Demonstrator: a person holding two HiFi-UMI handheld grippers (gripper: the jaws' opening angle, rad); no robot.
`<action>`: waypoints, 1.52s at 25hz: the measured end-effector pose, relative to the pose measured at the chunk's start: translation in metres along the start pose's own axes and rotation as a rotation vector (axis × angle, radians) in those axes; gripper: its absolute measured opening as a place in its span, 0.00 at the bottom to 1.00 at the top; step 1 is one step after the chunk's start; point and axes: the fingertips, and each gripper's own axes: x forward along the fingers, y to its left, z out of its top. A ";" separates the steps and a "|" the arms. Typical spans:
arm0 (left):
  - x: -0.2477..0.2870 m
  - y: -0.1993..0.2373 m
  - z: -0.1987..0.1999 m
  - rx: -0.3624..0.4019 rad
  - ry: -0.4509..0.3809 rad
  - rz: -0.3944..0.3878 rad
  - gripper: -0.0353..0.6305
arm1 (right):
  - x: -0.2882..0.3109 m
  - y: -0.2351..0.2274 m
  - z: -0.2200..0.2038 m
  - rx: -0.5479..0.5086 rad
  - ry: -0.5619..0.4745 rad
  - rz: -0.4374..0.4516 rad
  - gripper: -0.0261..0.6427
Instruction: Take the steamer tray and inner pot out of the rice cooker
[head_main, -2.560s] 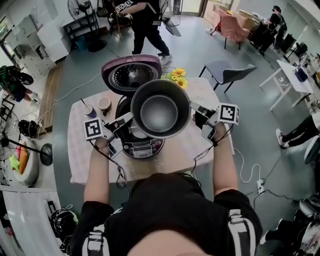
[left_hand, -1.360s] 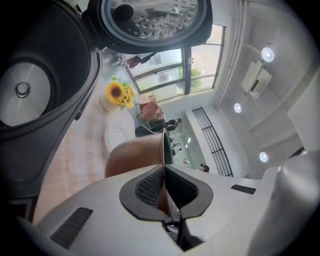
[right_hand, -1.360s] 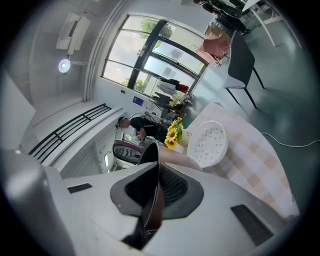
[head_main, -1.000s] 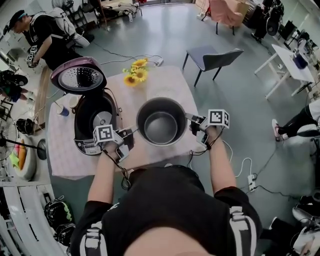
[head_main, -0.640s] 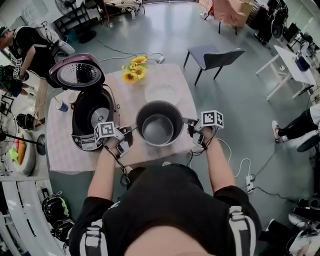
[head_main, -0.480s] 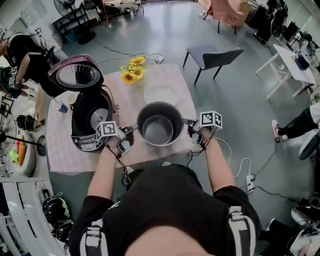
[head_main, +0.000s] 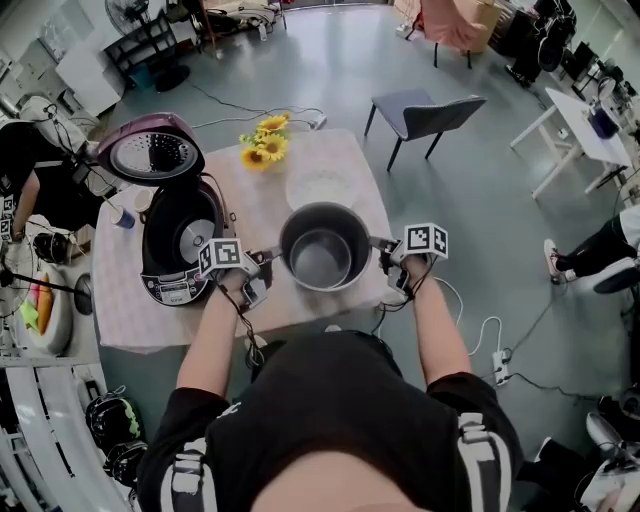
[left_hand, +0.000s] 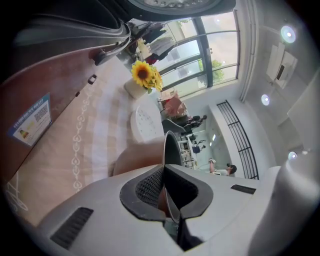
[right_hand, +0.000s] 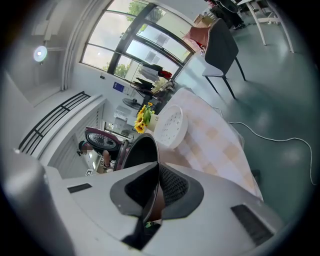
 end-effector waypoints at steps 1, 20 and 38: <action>0.001 0.001 0.000 0.004 0.001 0.001 0.06 | 0.000 -0.001 0.000 -0.006 0.002 0.001 0.06; -0.002 0.024 0.002 0.278 -0.030 0.187 0.07 | 0.010 0.018 -0.008 -0.307 0.037 -0.148 0.08; -0.081 -0.133 0.072 1.150 -0.666 0.433 0.10 | -0.056 0.202 0.078 -1.029 -0.688 -0.209 0.11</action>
